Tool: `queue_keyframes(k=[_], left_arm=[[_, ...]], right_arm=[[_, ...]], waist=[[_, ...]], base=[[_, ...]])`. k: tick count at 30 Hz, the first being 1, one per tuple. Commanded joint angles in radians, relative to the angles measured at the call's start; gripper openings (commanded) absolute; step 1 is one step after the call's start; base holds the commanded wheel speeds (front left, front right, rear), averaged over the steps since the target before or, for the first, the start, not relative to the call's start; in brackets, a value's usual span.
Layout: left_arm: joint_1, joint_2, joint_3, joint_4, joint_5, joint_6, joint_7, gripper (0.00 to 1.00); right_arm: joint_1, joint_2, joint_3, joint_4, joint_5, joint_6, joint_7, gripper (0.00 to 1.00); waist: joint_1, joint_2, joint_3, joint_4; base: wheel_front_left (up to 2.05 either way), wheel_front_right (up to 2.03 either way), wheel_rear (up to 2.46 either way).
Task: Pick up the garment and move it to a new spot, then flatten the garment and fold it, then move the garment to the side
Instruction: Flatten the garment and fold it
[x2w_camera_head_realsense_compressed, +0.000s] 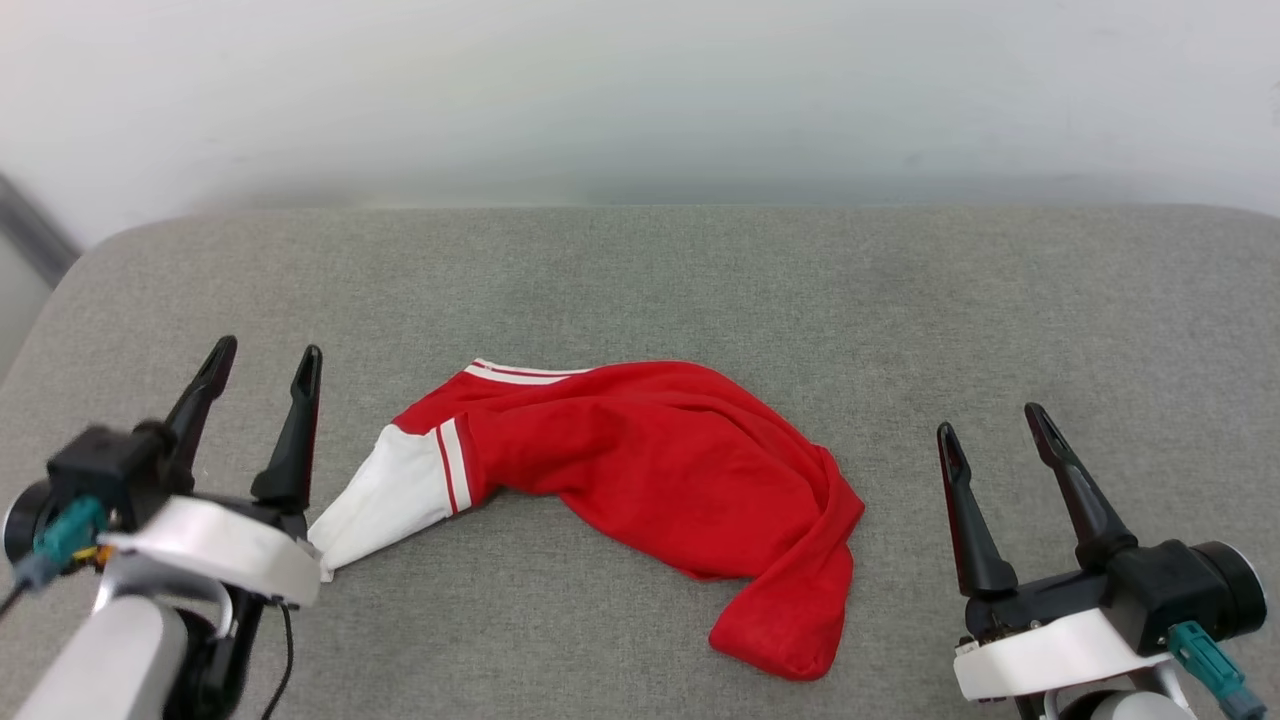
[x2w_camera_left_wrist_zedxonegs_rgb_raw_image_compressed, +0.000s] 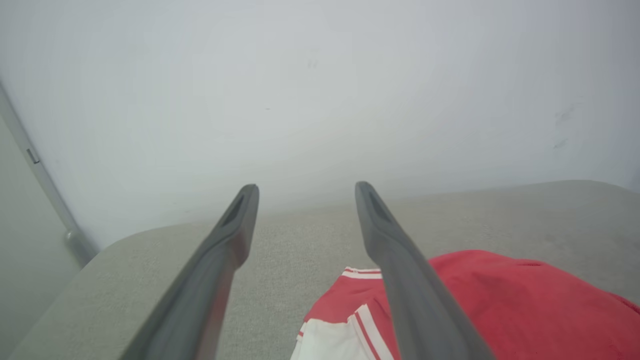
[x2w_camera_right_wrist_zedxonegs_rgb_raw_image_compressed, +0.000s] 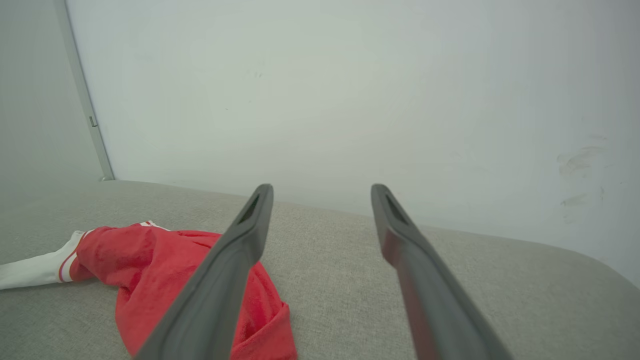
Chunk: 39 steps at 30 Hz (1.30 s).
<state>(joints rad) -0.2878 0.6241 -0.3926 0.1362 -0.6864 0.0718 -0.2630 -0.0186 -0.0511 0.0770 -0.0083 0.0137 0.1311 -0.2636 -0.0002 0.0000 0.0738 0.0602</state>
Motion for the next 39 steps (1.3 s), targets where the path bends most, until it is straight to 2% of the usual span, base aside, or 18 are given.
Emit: queue_keyframes(k=[1, 4, 10, 11, 12, 15, 20, 24, 27, 30, 37, 38, 39], left_arm=[[0.067, -0.04, 0.065, -0.06, 0.059, 0.007, -0.002, 1.0], [0.178, -0.129, 0.177, -0.169, 0.163, 0.015, -0.002, 1.0], [0.323, -0.295, 0.302, -0.299, 0.306, -0.022, -0.002, 1.0], [0.333, -0.315, 0.313, -0.311, 0.325, -0.034, -0.002, 1.0], [0.342, -0.35, 0.32, -0.318, 0.38, -0.077, -0.002, 1.0], [0.32, -0.38, 0.327, -0.31, 0.411, -0.117, -0.002, 1.0], [0.293, -0.429, 0.336, -0.292, 0.444, -0.16, -0.003, 1.0], [0.265, -0.459, 0.33, -0.276, 0.462, -0.179, -0.002, 1.0], [0.251, -0.473, 0.324, -0.265, 0.474, -0.189, -0.002, 1.0], [0.239, -0.488, 0.323, -0.255, 0.481, -0.195, -0.003, 1.0], [0.253, -0.497, 0.33, -0.244, 0.491, -0.2, -0.003, 1.0], [0.255, -0.498, 0.332, -0.242, 0.491, -0.2, -0.003, 1.0], [0.257, -0.498, 0.333, -0.239, 0.493, -0.2, -0.003, 1.0]], right_arm=[[0.015, 0.002, 0.0, -0.006, 0.002, -0.001, -0.002, 1.0], [0.022, 0.002, 0.0, -0.012, 0.002, -0.001, -0.002, 1.0], [0.024, 0.002, -0.005, 0.01, 0.001, -0.001, -0.001, 1.0], [0.015, 0.002, -0.002, 0.022, -0.005, -0.001, 0.019, 1.0], [-0.039, -0.029, 0.024, 0.029, 0.015, -0.001, 0.136, 1.0], [-0.103, -0.09, 0.064, 0.036, 0.072, -0.001, 0.338, 1.0], [-0.238, -0.174, 0.116, 0.096, 0.246, -0.001, 0.767, 1.0], [-0.328, -0.233, 0.144, 0.161, 0.293, -0.001, 0.986, 1.0], [-0.364, -0.245, 0.148, 0.219, 0.298, 0.0, 1.078, 1.0], [-0.373, -0.231, 0.15, 0.268, 0.332, -0.001, 1.121, 1.0], [-0.326, -0.232, 0.204, 0.352, 0.35, 0.0, 1.108, 1.0], [-0.314, -0.227, 0.21, 0.366, 0.355, 0.001, 1.103, 0.96], [-0.303, -0.224, 0.216, 0.38, 0.36, 0.001, 1.095, 0.29]], waist=[[0.0002, 0.0, -0.005, -0.001], [0.0002, 0.0, -0.01, -0.002], [0.0002, 0.0, 0.0, 0.01], [0.0002, 0.0, 0.004, 0.016], [0.0002, 0.0, 0.019, 0.039], [0.0002, 0.0, 0.042, 0.061], [0.0002, 0.0, 0.082, 0.101], [0.0002, 0.0, 0.11, 0.148], [0.0002, 0.0, 0.125, 0.183], [0.0002, 0.0, 0.136, 0.214], [0.0002, 0.0, 0.138, 0.247], [0.0002, 0.0, 0.136, 0.249], [0.0002, 0.0, 0.132, 0.249]], base=[[0.0, 0.0, 0.0], [0.0, 0.0, 0.0], [0.0, 0.0, 0.0], [0.0, 0.0, 0.0], [0.0, 0.0, 0.0], [0.0, 0.0, 0.0], [0.0, 0.0, 0.0], [0.0, 0.0, 0.0], [0.0, 0.0, 0.0], [0.0, 0.0, 0.0], [0.0, 0.0, 0.0], [0.0, 0.0, 0.0], [0.0, 0.0, 0.0]])
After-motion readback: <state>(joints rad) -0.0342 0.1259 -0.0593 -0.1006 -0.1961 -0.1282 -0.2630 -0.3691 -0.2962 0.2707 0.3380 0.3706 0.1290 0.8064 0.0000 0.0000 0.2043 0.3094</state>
